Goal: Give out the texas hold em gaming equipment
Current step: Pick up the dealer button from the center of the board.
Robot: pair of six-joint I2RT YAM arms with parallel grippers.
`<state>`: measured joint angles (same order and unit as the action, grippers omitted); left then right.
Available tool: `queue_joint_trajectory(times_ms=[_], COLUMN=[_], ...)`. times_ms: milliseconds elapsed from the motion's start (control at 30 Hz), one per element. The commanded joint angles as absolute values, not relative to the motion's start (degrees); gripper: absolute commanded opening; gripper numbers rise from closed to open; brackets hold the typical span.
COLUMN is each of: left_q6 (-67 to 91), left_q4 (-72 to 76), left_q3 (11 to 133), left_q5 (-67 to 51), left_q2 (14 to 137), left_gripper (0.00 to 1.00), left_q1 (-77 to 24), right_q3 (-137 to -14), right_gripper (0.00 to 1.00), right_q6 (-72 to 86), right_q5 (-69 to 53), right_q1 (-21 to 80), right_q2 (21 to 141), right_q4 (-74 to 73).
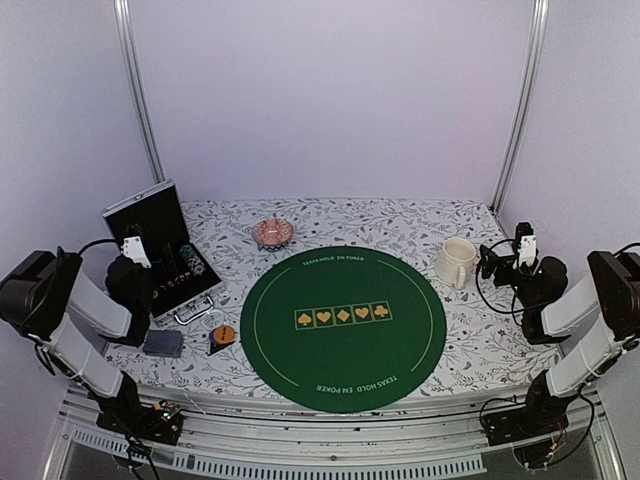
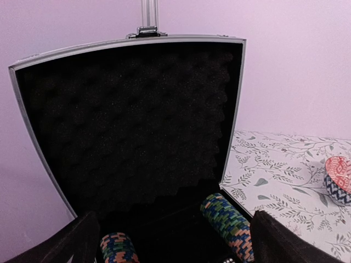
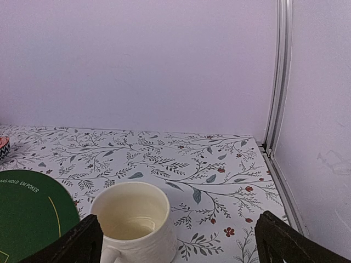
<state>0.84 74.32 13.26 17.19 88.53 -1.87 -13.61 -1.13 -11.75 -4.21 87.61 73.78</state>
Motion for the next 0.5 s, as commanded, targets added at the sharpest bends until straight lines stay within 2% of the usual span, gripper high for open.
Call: queue_joint_trajectory(times_ms=[0, 300, 400, 467], left_q6=[0.31, 1.13, 0.15, 1.30], left_q4=[75.85, 74.16, 74.85, 65.22], left_q3=[13.49, 13.37, 12.74, 15.53], left_q5=[17.31, 18.39, 20.86, 27.70], left_q2=[88.95, 86.72, 85.36, 80.62], left_gripper=[0.98, 0.98, 0.98, 0.98], left_q1=[-2.37, -2.34, -3.44, -4.55], right_q3=[-14.05, -12.98, -12.22, -12.73], right_gripper=[0.99, 0.99, 0.99, 0.99], right_q6=[-1.23, -0.98, -0.18, 1.75], right_q5=[-12.30, -10.89, -7.33, -6.51], right_q1=[-4.45, -4.51, -4.57, -4.58], right_q2=[88.20, 86.47, 77.76, 69.33], right_q4=[73.96, 74.68, 68.68, 63.27])
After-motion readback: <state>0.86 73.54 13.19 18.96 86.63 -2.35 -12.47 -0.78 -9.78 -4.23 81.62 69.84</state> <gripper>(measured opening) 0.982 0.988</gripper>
